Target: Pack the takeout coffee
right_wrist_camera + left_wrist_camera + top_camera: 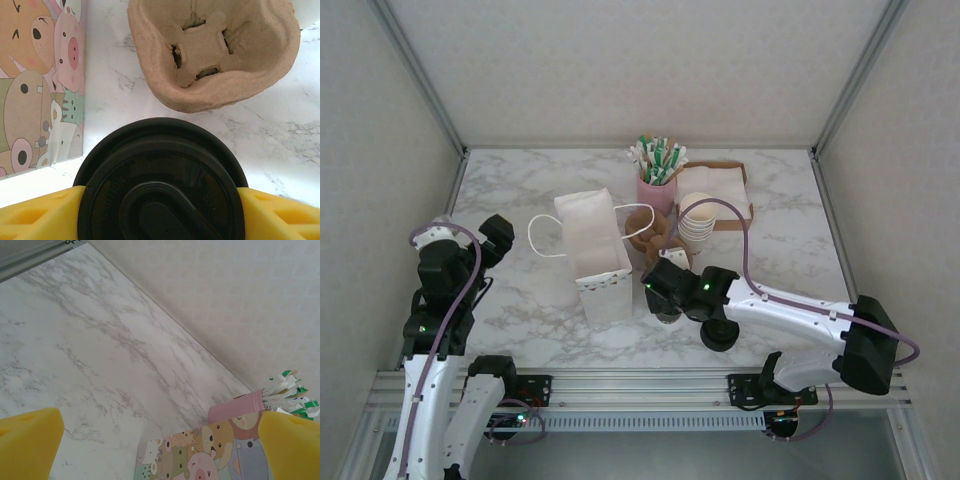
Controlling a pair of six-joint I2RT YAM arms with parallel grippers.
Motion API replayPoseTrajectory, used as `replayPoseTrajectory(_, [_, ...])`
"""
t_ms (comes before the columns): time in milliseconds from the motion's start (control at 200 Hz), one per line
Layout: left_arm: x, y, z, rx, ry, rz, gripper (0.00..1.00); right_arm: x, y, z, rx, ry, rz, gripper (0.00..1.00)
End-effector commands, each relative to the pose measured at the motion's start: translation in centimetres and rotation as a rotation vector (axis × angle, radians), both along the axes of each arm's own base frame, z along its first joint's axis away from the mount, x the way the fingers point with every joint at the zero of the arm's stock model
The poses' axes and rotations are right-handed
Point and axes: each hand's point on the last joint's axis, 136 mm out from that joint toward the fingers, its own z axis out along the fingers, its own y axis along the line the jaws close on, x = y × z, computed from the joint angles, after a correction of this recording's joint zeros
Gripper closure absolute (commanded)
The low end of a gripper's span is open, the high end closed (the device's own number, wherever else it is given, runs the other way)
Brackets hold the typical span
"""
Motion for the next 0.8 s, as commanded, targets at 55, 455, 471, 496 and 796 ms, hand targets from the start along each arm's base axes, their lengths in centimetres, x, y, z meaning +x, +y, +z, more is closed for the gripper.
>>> replayPoseTrajectory(55, [0.1, 0.4, -0.7, 0.003, 0.016, 0.016, 0.0, -2.4, -5.8, -4.8, -0.349, 0.145, -0.027, 0.28])
replayPoseTrajectory(455, [0.1, 0.3, -0.8, 0.002, 0.02, 0.016, 0.0, -3.2, -8.1, -5.5, -0.505, 0.117, -0.034, 0.29])
replayPoseTrajectory(471, [0.1, 0.3, -0.8, 0.002, 0.021, 0.015, 0.0, -3.2, -8.1, -5.6, -0.51, 0.118, -0.033, 0.29])
replayPoseTrajectory(496, [0.1, 0.4, -0.8, 0.003, 0.02, 0.016, 0.0, -3.4, -8.2, -5.8, -0.525, 0.12, -0.03, 0.3])
replayPoseTrajectory(796, [0.2, 0.4, -0.8, 0.002, 0.022, 0.016, 0.0, -3.5, -6.9, -5.2, -0.429, 0.109, -0.053, 0.29])
